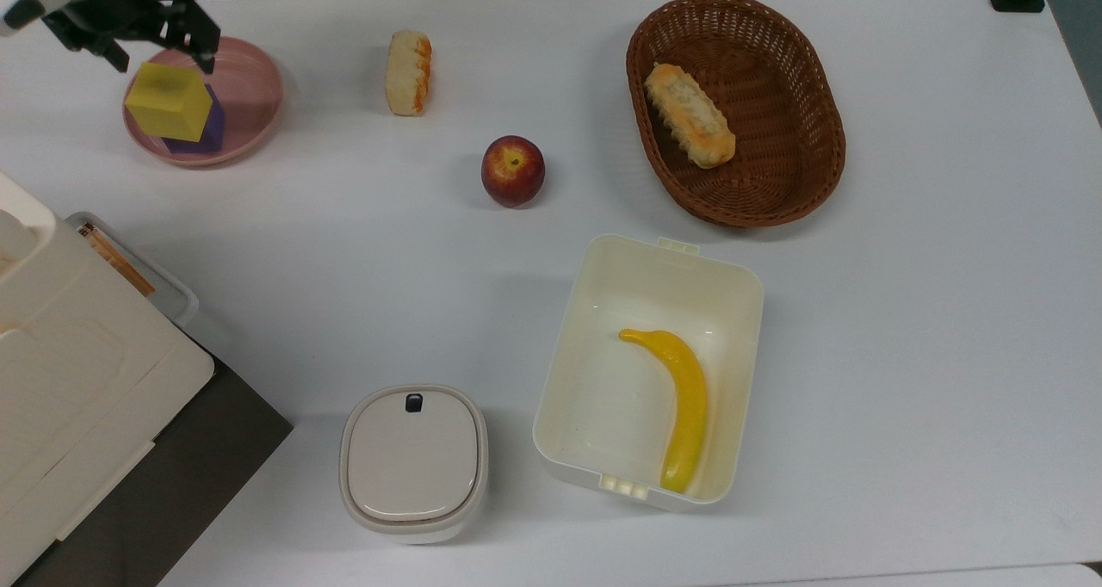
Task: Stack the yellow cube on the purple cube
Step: 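Open the gripper and raise it away from the stacked cubes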
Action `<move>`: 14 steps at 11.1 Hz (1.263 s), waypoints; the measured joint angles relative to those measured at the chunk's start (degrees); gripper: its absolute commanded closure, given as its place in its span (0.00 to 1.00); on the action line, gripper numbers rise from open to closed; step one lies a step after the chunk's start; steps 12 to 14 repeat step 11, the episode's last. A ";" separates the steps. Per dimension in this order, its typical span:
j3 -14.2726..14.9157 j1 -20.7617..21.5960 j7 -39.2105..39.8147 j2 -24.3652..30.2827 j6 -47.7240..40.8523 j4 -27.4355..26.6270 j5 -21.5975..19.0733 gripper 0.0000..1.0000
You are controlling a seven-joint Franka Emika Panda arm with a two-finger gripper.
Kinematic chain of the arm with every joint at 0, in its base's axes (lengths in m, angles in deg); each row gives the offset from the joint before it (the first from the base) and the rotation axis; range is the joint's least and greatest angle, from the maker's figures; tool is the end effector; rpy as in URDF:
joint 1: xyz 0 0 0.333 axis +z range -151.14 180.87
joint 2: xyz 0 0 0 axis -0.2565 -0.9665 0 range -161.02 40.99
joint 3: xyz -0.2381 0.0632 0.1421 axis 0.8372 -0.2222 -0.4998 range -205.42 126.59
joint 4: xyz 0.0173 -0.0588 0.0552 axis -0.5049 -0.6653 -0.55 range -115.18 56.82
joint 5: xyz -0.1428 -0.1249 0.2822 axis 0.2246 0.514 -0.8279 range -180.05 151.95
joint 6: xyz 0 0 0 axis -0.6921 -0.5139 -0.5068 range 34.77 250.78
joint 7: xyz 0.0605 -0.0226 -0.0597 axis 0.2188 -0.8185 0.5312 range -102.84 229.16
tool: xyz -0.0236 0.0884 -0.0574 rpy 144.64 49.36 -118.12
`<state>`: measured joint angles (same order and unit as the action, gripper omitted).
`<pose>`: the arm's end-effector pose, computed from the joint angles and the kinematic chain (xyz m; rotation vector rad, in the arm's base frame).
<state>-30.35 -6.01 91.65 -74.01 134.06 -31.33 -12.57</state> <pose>0.4883 -0.2755 0.4592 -3.1229 0.0278 0.2319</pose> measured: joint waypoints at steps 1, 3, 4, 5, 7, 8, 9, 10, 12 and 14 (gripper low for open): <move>-0.04 1.82 0.00 0.27 -2.65 2.42 0.00 0.00; -0.11 5.89 -3.46 0.47 -3.56 5.23 -0.01 0.00; -0.13 8.04 -7.31 0.48 -3.56 6.53 -0.02 0.00; -0.15 10.18 -10.31 0.48 -3.56 7.34 -0.02 0.00; -0.18 15.32 -13.46 0.46 -3.56 7.63 0.01 0.00; -0.19 18.29 -15.27 0.45 -3.56 7.63 0.72 0.00; -0.20 21.11 -16.74 0.45 -3.56 7.64 1.64 0.00; -0.20 22.94 -17.68 0.46 -3.56 7.79 1.81 0.00; -0.19 23.77 -17.93 0.50 -3.56 8.06 1.81 0.00; -0.19 23.77 -17.93 0.50 -3.56 8.06 1.81 0.00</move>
